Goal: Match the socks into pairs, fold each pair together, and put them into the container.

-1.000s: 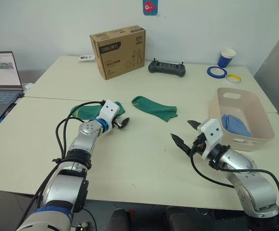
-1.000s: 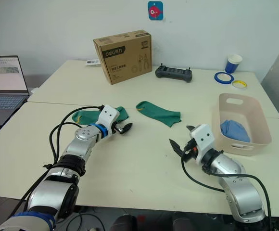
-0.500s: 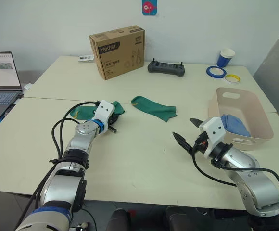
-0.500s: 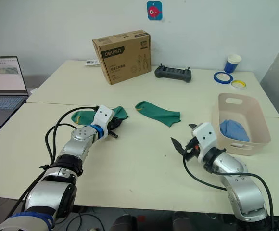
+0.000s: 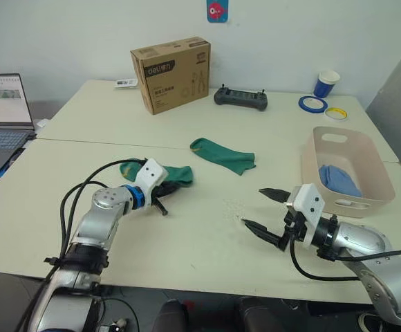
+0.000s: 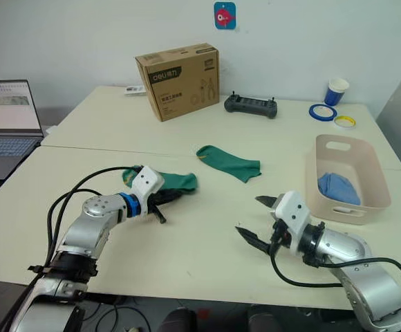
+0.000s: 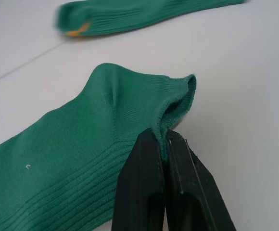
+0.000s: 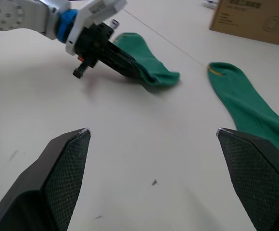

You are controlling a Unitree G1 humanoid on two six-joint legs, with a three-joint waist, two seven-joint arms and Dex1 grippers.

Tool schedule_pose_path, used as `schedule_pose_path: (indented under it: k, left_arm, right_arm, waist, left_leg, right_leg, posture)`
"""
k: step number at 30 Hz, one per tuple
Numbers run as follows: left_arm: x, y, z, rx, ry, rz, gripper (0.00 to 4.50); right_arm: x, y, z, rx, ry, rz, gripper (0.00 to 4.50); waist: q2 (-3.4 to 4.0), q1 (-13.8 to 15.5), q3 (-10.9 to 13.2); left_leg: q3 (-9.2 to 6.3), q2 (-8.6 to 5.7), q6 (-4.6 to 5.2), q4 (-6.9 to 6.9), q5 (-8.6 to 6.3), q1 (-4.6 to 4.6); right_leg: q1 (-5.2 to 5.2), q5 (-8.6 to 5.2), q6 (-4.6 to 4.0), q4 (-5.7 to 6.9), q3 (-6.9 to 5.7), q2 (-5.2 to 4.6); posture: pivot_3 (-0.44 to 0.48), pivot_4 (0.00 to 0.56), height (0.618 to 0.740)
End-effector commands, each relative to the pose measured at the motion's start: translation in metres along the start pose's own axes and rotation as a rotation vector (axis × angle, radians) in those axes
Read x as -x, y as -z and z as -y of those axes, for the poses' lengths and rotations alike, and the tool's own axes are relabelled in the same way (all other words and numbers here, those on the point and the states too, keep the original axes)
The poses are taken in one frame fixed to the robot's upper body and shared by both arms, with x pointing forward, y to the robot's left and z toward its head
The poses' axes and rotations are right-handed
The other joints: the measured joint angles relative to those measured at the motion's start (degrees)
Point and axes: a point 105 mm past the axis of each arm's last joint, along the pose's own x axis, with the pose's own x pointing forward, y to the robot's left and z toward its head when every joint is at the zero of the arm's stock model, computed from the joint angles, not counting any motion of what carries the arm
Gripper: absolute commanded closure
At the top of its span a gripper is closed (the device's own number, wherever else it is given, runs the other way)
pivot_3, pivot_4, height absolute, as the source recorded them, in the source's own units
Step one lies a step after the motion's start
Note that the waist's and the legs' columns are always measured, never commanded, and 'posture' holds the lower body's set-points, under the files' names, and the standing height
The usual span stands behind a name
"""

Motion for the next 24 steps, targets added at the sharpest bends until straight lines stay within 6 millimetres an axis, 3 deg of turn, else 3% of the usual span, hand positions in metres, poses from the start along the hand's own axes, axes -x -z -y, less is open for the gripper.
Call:
schedule_pose_path:
  k: [1,6,11,14,16,21,23,24]
  left_arm:
    - [0.0,-0.021,0.036,-0.02,0.2,0.032,4.47]
    - [-0.006,-0.042,0.099,0.148,0.508,0.049,4.47]
    - [-0.021,-0.049,0.119,0.204,0.589,0.068,4.47]
    - [-0.028,-0.042,0.124,0.198,0.604,0.047,3.86]
    - [-0.028,-0.04,0.124,0.197,0.609,0.045,3.21]
    - [-0.008,-0.052,0.116,0.235,0.661,0.096,1.63]
    - [0.002,-0.061,0.088,0.27,0.594,0.147,0.93]
    - [0.002,-0.062,0.062,0.264,0.479,0.178,0.65]
  right_arm:
    - [0.002,-0.019,-0.002,0.06,-0.038,0.046,0.0]
    - [0.01,-0.009,0.009,0.078,-0.037,-0.015,0.0]
    - [0.018,0.003,0.021,0.076,-0.001,-0.052,0.0]
    - [0.022,0.008,0.019,0.063,-0.002,-0.064,0.0]
    - [0.023,0.01,0.018,0.051,-0.003,-0.068,0.0]
    - [0.025,0.018,0.015,-0.041,0.02,-0.055,0.0]
    - [0.026,0.02,0.015,-0.107,0.046,-0.038,0.0]
    - [0.026,0.027,0.015,-0.129,0.072,-0.062,0.0]
  waist:
    - [0.0,-0.04,0.0]
    - [-0.02,0.17,0.01]
    - [-0.04,0.31,0.02]
    - [-0.04,0.19,0.02]
    - [-0.04,0.06,0.02]
    - [-0.04,-0.02,0.02]
    - [-0.05,0.01,0.03]
    - [-0.05,0.07,0.03]
  left_leg:
    - [0.01,-0.01,0.0,0.01,0.0,0.02]
    - [0.01,-0.02,0.01,0.01,-0.01,-0.03]
    - [-0.02,-0.02,0.01,0.02,-0.01,-0.02]
    - [-0.03,-0.02,0.01,0.01,-0.01,-0.01]
    - [-0.04,0.0,0.02,0.0,-0.01,0.0]
    - [-0.05,0.0,0.01,0.01,0.0,0.0]
    - [-0.05,0.0,0.01,0.01,0.0,0.0]
    - [-0.05,0.01,0.01,0.01,0.0,0.0]
  right_leg:
    - [0.02,0.0,0.0,0.0,0.0,-0.01]
    - [0.01,-0.04,0.01,-0.04,0.01,-0.02]
    - [0.01,-0.04,0.01,-0.04,0.0,0.01]
    - [0.01,-0.04,0.01,-0.04,0.01,0.02]
    - [0.0,-0.04,0.01,-0.04,0.02,0.05]
    - [0.0,-0.04,0.01,-0.03,0.02,0.05]
    - [0.0,-0.04,0.01,-0.03,0.01,0.04]
    - [0.0,-0.04,0.01,-0.03,0.0,0.04]
  posture:
    - [0.0,0.15,0.74]
    - [0.0,0.15,0.74]
    - [0.0,0.15,0.74]
    - [0.0,0.15,0.74]
    - [0.0,0.15,0.74]
    - [0.0,0.15,0.74]
    - [0.0,0.15,0.74]
    - [0.0,0.15,0.74]
